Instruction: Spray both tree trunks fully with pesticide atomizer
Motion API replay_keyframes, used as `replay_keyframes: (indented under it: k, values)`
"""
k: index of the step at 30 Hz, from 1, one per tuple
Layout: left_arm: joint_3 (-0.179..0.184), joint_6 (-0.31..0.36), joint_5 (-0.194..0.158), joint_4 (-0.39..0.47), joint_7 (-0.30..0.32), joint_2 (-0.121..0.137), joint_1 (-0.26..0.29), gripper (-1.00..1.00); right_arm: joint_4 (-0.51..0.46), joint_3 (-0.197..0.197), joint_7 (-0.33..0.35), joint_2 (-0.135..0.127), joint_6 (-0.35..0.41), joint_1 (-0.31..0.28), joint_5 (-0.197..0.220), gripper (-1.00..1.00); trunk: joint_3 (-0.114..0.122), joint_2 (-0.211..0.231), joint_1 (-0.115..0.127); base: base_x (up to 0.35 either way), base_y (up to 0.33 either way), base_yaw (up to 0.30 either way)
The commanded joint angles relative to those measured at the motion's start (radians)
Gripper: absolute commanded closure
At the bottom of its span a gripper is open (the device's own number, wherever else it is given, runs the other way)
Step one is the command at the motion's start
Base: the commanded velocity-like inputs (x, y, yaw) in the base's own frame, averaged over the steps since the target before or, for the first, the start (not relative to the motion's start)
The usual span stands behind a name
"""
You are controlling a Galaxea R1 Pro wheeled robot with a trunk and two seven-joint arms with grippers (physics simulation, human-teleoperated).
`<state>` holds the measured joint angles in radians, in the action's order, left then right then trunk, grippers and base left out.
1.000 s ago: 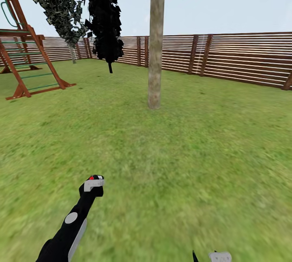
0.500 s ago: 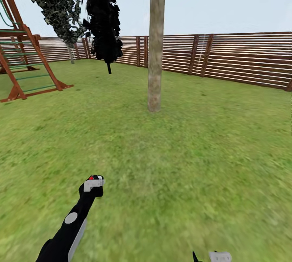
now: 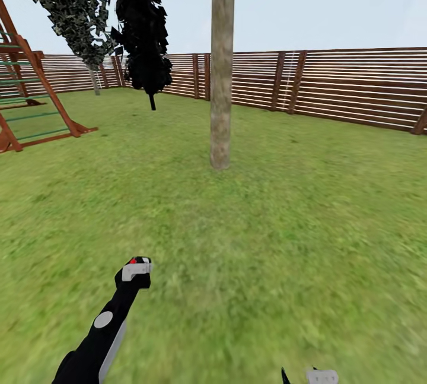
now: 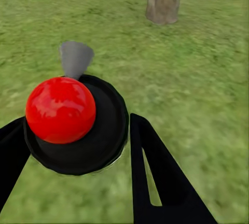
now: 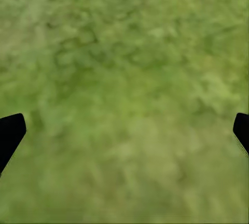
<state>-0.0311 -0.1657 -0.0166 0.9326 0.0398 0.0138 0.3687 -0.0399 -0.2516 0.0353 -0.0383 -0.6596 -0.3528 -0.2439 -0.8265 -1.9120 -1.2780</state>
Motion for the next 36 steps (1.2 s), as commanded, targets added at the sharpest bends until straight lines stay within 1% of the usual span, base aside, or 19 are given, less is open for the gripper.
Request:
replay_keyframes:
  k: [1, 31, 33, 36]
  values:
    - [0.000, 0.000, 0.000, 0.000, 0.000, 0.000, 0.000, 1.00, 0.000, 0.000, 0.000, 0.000, 0.000, 0.000, 0.000, -1.00, 0.000, 0.000, 0.000, 0.340, 0.000, 0.000]
    - [0.002, 0.001, -0.001, 0.008, 0.000, -0.002, -0.001, 1.00, 0.000, 0.001, 0.002, -0.002, -0.001, 0.000, -0.002, -1.00, 0.000, 0.000, 0.000, 0.340, 0.000, 0.000]
    - [0.001, 0.001, 0.001, 0.008, 0.000, -0.002, -0.001, 1.00, 0.000, 0.000, 0.001, -0.008, -0.002, 0.000, -0.002, -1.00, 0.000, 0.000, 0.000, 0.340, 0.000, 0.000]
    - [0.000, 0.001, 0.001, 0.007, 0.000, -0.002, -0.001, 1.00, -0.001, -0.001, 0.001, -0.011, -0.002, 0.000, -0.002, -1.00, 0.000, 0.000, 0.000, 0.340, 0.000, 0.000]
